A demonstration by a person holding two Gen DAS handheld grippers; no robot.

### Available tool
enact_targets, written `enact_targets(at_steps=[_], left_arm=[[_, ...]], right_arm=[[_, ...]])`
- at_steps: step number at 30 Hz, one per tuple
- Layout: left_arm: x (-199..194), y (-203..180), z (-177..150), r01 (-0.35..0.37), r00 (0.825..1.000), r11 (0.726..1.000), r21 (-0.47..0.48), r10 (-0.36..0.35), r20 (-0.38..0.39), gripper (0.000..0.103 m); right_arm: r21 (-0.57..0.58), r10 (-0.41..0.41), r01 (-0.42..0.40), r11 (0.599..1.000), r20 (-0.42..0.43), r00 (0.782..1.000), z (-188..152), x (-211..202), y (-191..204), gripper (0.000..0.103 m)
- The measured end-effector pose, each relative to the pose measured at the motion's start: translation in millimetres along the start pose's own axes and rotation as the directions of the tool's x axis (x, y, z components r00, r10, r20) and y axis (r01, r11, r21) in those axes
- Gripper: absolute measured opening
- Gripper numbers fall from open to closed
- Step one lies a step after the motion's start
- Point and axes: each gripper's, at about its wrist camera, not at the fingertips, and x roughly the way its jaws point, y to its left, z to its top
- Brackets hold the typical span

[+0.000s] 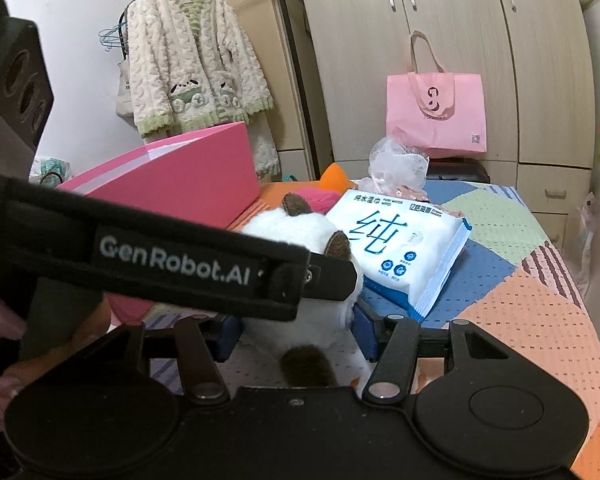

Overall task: Organize soft objects
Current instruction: 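Close the left gripper on the white cat plush, then lift the white cat plush with the left gripper over the pink box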

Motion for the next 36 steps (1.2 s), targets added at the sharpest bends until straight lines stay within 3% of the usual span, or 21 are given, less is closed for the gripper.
enact_targets(at_steps=[13,24,30,36], left_arm=[[-39.6,-9.8,-11.2,-0.048,0.998,0.999,0.01,0.047,0.05,0.071],[-69.8,-0.5,-14.5,0.017,1.0,0.999,-0.048,-0.015,0.027,0.071],[-109.8,18.9,-11.5,0.053,0.998,0.995,-0.086,-0.05,0.038,0.072],[-154.8,32.7,-4.6,0.041,0.999,0.995,-0.092,-0.039,0.027,0.071]], right_arm=[[-0.001,0.022,-0.022,1.0,0.009,1.0,1.4,-22.1,22.0,0.062],[0.012,0.052,-0.052,0.999,-0.046,0.998,11.8,-42.7,35.6,0.062],[-0.055,0.14,-0.146,0.988,-0.105,0.985,39.9,-50.9,51.8,0.061],[-0.068,0.235,-0.248,0.966,-0.155,0.96,64.1,-59.0,75.4,0.062]])
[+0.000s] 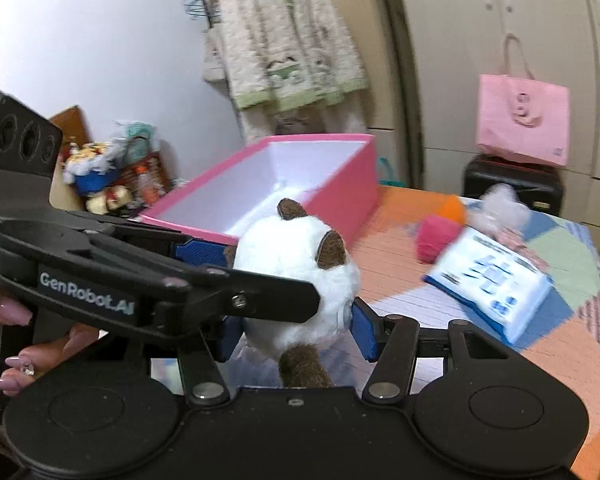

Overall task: Organize soft objects
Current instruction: 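Lift the white cat plush with the left gripper over the pink box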

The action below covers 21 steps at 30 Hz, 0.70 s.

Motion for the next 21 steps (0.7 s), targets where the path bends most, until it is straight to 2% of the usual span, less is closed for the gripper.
enact_targets(at_steps=[4,11,15,21], left_arm=[[-26.9,7.9,11.9,-0.027,1.0,1.0,0.0,0.027,0.013,0.071],[-63.6,28.7,31.3,-0.102,0.986,0.995,-0.008,0.102,0.134,0.071],[-71.2,41.1,45.9,-0.153,0.971,0.988,-0.003,0.151,0.184,0.071],[-60.3,69.1,67.0,-0.2,0.955,0.98,-0.004,0.196,0.222,0.071]], right_arm=[[-0.024,0.066,-0.066,0.998,-0.012,0.998,18.0,-1.0,16.6,0.062],[-0.112,0.115,-0.11,0.988,0.044,0.992,53.0,7.2,45.3,0.062],[-0.126,0.164,-0.151,0.98,0.096,0.982,73.8,21.7,48.6,0.062],[-0.18,0.183,-0.161,0.97,0.108,0.977,103.6,56.1,50.6,0.062]])
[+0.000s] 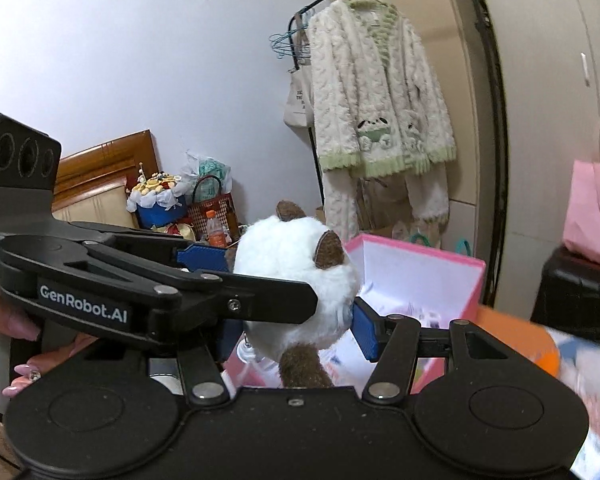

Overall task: Organize soft objects
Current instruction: 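Lift the white cat plush with the left gripper over the pink box, then lower the cat plush into the box and open the left gripper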

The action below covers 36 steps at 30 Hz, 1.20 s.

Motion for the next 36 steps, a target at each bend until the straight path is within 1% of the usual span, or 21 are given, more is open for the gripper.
enact_targets(at_steps=[4,8,13,18,22,25,27,30,33,36], left_arm=[[22.5,21.4,3.3,-0.017,1.0,1.0,-0.012,0.017,-0.015,0.071],[49.1,47.7,-0.3,-0.023,0.998,0.998,-0.053,0.02,-0.055,0.071],[77.4,71.4,-5.1,-0.027,0.994,0.996,-0.087,0.017,-0.111,0.071],[98.7,84.8,-7.7,-0.03,0.983,0.995,-0.098,0.012,-0.181,0.07],[109.9,90.9,-9.6,-0.02,0.975,0.994,-0.103,-0.003,-0.223,0.07],[114.9,92.9,-12.2,-0.019,0.971,0.994,-0.106,-0.007,-0.238,0.069],[119.7,93.6,-15.1,-0.02,0.968,0.994,-0.108,-0.008,-0.25,0.069],[122.2,92.6,-19.1,-0.03,0.966,0.995,-0.096,0.004,-0.26,0.067],[121.8,91.4,-20.7,-0.035,0.966,0.996,-0.083,0.013,-0.256,0.067],[121.0,90.4,-20.4,-0.029,0.966,0.996,-0.085,0.007,-0.257,0.067]], right_arm=[[-0.043,0.011,-0.012,0.999,-0.02,1.0,9.0,29.8,-9.5,0.062],[-0.061,0.023,-0.027,0.998,-0.071,0.997,11.5,62.9,-23.0,0.062],[-0.056,0.027,-0.036,0.998,-0.148,0.989,10.4,100.1,-37.6,0.062],[-0.062,0.014,-0.029,0.998,-0.228,0.974,7.5,126.9,-44.8,0.062],[-0.1,-0.012,-0.016,0.995,-0.276,0.961,4.0,139.4,-45.0,0.062],[-0.097,-0.02,-0.01,0.995,-0.296,0.955,2.7,145.0,-47.6,0.062],[-0.108,-0.039,0.004,0.994,-0.316,0.948,1.3,148.2,-46.8,0.062],[-0.154,-0.096,0.041,0.987,-0.369,0.925,-1.1,156.9,-43.3,0.063],[-0.156,-0.103,0.046,0.987,-0.386,0.917,-3.8,158.7,-43.3,0.062],[-0.168,-0.119,0.059,0.984,-0.377,0.919,-4.9,155.6,-41.3,0.062]])
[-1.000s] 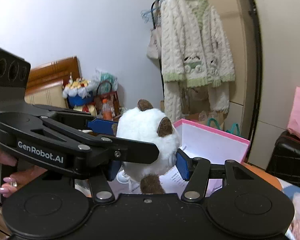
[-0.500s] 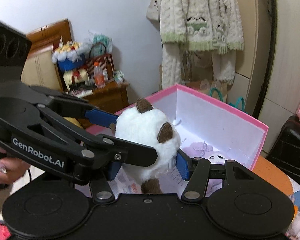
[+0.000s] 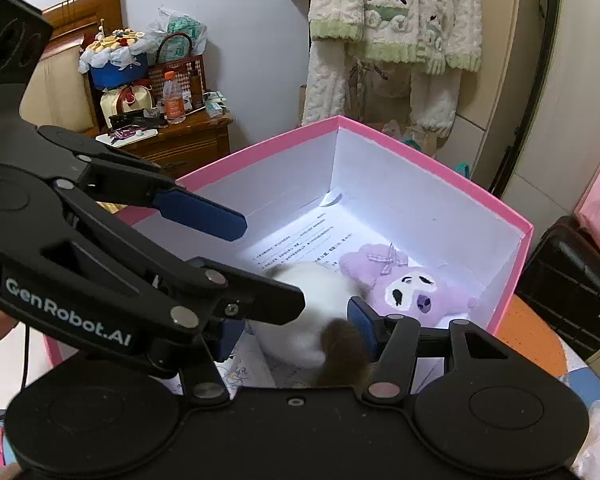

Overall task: Organize soft objects
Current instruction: 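Lower the cat plush into the box and open the left gripper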

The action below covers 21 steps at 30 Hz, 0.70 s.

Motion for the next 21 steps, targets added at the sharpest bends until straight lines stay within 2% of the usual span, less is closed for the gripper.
enact_targets(at_steps=[9,14,21], left_arm=[[-31.7,-18.6,-2.8,-0.028,0.999,0.998,0.063,0.026,0.032,0.07],[-52.1,-27.9,-6.0,0.005,1.0,0.997,0.076,-0.006,0.021,0.071],[-84.6,-46.9,-12.8,0.007,1.0,0.992,0.123,-0.01,0.027,0.071]], right_arm=[[-0.012,-0.013,0.013,1.0,0.016,1.0,-8.1,-22.5,7.2,0.063],[-0.02,-0.027,0.028,0.999,0.034,0.999,-13.6,-40.9,14.0,0.063],[-0.037,-0.049,0.052,0.998,0.072,0.996,-23.1,-73.4,24.5,0.065]])
